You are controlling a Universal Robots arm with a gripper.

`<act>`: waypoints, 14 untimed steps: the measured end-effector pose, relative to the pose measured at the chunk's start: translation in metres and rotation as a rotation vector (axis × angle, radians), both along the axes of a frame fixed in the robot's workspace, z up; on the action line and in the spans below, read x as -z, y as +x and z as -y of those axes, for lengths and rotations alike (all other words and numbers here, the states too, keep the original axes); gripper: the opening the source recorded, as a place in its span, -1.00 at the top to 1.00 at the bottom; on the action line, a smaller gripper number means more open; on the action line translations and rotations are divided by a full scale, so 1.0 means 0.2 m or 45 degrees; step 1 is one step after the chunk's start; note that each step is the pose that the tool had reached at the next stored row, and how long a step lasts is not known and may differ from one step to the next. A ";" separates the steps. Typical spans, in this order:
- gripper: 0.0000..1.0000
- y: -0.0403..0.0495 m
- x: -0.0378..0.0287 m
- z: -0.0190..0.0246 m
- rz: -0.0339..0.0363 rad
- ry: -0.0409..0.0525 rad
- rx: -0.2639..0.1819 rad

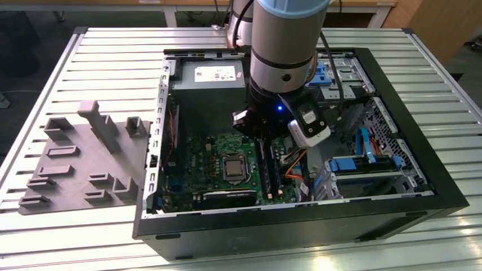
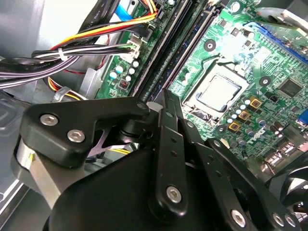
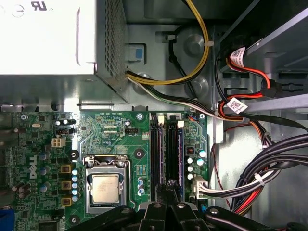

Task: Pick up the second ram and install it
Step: 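Press down the second ram until it locks into place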

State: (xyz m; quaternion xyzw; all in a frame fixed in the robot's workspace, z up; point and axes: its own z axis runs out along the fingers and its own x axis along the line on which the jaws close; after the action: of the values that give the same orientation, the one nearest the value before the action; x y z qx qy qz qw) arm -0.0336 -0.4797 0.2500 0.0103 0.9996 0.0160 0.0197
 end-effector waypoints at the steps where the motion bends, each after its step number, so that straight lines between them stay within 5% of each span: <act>1: 0.79 0.000 0.000 0.000 0.0000 0.000 0.000; 14: 0.79 0.000 0.000 -0.042 0.0000 0.000 0.000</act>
State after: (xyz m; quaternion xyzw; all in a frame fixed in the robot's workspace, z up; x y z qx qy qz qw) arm -0.0336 -0.4714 0.2501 0.0103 0.9996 0.0160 0.0197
